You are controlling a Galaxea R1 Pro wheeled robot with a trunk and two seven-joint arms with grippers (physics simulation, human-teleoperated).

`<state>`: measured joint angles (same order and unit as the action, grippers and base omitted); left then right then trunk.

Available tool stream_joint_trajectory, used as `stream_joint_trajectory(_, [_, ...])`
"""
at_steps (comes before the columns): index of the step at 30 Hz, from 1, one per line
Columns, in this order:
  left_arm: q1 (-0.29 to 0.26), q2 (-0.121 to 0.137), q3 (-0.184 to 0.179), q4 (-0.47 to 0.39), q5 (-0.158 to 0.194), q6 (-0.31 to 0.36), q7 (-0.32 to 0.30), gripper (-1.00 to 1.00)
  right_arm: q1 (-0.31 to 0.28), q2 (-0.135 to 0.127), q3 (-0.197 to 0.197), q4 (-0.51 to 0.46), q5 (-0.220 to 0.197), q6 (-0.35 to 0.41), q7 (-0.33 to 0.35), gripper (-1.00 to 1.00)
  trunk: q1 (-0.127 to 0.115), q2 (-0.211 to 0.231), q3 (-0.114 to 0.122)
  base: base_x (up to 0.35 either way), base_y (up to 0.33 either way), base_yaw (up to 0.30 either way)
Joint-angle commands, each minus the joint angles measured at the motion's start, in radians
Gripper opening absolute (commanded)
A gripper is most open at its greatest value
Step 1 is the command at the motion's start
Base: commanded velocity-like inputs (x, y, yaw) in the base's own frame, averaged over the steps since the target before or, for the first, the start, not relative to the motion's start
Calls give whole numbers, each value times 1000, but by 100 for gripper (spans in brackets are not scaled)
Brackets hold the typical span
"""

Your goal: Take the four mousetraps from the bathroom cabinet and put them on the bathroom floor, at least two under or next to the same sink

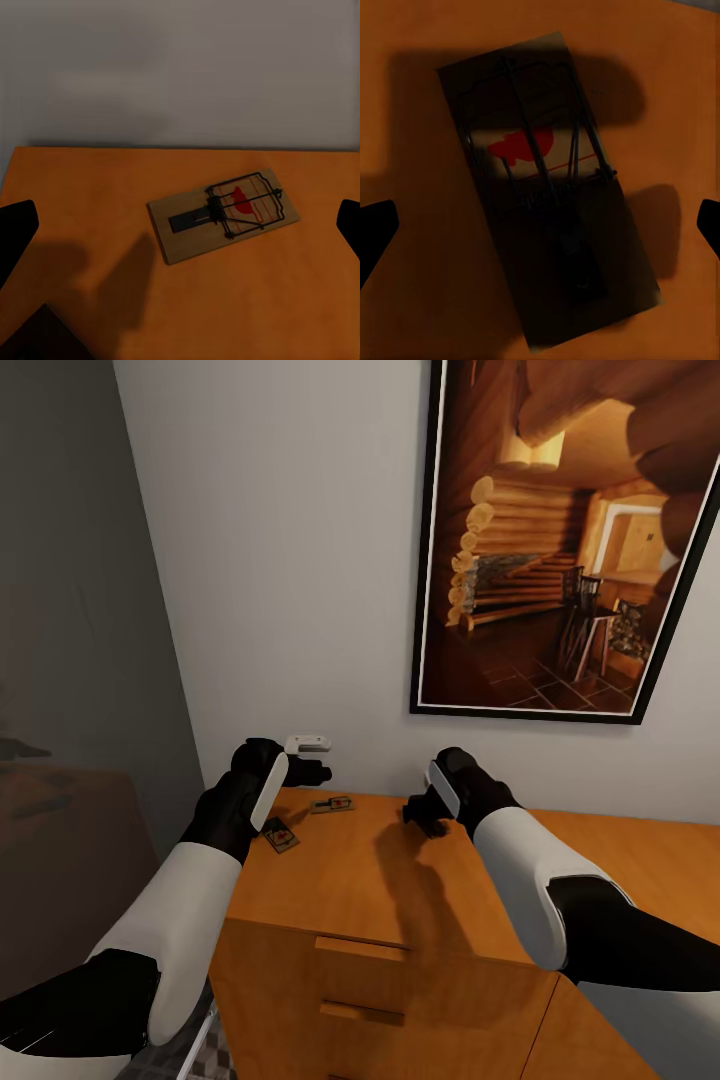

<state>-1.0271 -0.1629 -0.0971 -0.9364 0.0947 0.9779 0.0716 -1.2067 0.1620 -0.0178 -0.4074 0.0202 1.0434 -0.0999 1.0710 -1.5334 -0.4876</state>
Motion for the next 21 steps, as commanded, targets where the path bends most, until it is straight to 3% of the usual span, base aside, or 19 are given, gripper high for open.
stream_joint_trajectory(1, [-1,0,-1,-1,10,4,7,100,-1,0,-2,-1,1,4,-3,100,0,-1,-1,0,0,0])
stream_joint_trajectory(21, [-1,0,-1,6,10,4,7,100,-1,-1,-1,16,1,4,-1,100,0,-1,-1,0,0,0])
